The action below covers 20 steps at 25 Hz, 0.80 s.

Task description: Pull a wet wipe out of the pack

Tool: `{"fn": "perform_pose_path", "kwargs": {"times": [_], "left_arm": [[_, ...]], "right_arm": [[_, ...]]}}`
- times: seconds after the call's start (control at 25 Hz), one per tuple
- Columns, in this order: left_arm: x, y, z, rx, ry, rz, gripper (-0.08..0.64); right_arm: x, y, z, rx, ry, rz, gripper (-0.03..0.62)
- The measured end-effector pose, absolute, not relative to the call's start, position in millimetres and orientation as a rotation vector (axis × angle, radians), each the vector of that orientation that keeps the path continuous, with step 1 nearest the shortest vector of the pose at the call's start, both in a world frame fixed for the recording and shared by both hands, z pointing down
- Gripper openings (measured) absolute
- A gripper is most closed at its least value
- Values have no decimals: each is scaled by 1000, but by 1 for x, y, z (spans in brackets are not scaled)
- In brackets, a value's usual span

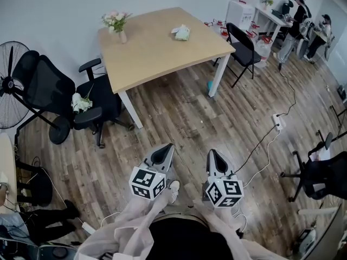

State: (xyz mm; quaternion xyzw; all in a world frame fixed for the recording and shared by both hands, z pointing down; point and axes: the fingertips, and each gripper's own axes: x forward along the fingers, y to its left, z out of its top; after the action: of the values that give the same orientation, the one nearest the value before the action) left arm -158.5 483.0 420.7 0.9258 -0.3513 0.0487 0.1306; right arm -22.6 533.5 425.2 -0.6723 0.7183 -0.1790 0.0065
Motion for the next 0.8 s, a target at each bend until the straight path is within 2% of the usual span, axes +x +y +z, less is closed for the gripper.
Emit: {"fn": "perform_pose_path", "kwargs": {"times": [0.8], "left_arm": [[-162, 384, 429, 2697, -984, 141, 9]], "right_arm": [[-34, 435, 436, -2109, 2248, -572, 11]]}}
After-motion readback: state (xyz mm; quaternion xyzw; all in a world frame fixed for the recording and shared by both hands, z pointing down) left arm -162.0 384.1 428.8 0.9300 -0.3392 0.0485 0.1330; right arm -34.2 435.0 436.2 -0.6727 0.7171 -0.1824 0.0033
